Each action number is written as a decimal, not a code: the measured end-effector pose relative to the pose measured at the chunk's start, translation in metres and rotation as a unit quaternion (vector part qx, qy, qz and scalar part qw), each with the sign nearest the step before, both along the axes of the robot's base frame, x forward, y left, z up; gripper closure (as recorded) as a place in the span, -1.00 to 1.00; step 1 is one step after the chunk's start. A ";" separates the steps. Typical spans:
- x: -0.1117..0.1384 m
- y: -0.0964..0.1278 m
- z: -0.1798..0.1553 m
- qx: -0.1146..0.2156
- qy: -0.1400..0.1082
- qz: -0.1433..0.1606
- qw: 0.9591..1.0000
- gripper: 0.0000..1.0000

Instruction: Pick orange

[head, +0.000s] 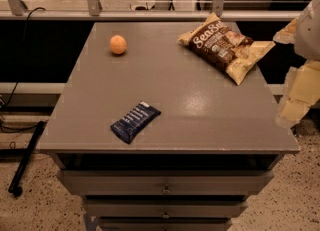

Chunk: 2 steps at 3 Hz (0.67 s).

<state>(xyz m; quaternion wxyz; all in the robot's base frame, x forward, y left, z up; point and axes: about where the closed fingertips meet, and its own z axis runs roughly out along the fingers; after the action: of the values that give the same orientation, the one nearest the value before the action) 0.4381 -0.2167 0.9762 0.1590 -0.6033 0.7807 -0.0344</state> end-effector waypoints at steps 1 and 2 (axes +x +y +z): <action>0.000 0.000 0.000 0.000 0.000 0.000 1.000 -1.00; 0.031 0.020 -0.009 0.024 -0.022 0.012 0.999 -1.00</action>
Offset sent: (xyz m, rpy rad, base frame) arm 0.0971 0.0630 -0.0327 0.1551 -0.1264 0.0775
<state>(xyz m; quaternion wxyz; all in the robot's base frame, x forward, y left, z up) 0.4687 -0.1962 0.9668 0.1910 -0.6079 0.7702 -0.0267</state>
